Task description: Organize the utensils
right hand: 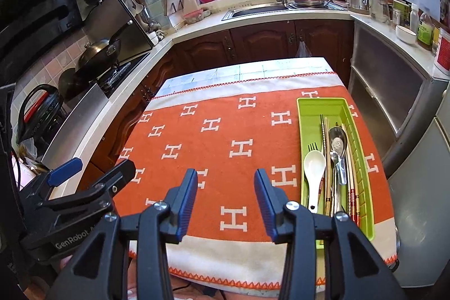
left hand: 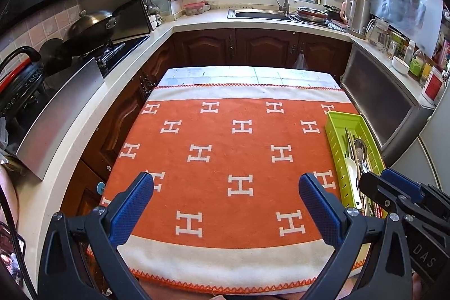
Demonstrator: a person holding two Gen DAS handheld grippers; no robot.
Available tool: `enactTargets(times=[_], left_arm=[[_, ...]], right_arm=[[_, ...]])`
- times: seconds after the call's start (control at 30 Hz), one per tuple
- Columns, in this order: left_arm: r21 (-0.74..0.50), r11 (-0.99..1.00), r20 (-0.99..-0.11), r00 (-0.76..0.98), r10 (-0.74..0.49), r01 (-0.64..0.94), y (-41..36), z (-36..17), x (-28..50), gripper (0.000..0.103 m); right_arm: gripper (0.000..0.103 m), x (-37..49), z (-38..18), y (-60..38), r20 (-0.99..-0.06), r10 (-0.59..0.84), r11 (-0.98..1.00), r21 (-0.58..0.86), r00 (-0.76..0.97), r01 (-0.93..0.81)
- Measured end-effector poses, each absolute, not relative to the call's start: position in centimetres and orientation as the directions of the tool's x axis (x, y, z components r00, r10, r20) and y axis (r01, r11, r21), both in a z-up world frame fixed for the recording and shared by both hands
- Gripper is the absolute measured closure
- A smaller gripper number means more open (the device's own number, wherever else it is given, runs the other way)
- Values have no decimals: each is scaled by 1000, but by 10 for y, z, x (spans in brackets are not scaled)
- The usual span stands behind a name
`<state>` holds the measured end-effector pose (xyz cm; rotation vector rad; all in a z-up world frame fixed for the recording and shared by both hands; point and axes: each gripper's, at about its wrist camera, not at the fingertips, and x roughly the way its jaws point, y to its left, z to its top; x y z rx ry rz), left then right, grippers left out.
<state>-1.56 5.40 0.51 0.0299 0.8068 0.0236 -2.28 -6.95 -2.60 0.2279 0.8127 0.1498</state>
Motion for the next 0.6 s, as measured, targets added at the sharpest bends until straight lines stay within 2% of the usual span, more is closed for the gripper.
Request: enactTargets(times=[0.6], left_arm=[[31,999,-734,678,31,-12,55,2,-12,1]], right_arm=[[61,-21,-26,-66,-708,219,967,252,672,-49]])
